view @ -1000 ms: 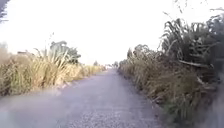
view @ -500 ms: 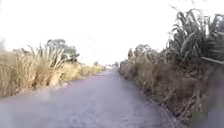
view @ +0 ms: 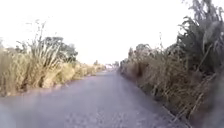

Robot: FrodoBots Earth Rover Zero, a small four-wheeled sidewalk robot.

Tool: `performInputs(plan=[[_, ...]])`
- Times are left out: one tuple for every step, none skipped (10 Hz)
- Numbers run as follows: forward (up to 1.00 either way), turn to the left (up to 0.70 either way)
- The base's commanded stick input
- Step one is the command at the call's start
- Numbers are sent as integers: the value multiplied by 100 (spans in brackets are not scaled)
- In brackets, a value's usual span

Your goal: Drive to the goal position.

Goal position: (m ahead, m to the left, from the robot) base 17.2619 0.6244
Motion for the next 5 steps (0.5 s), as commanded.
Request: performInputs(plan=[[100, 0], [100, 0], [100, 0], [100, 0], [100, 0]])
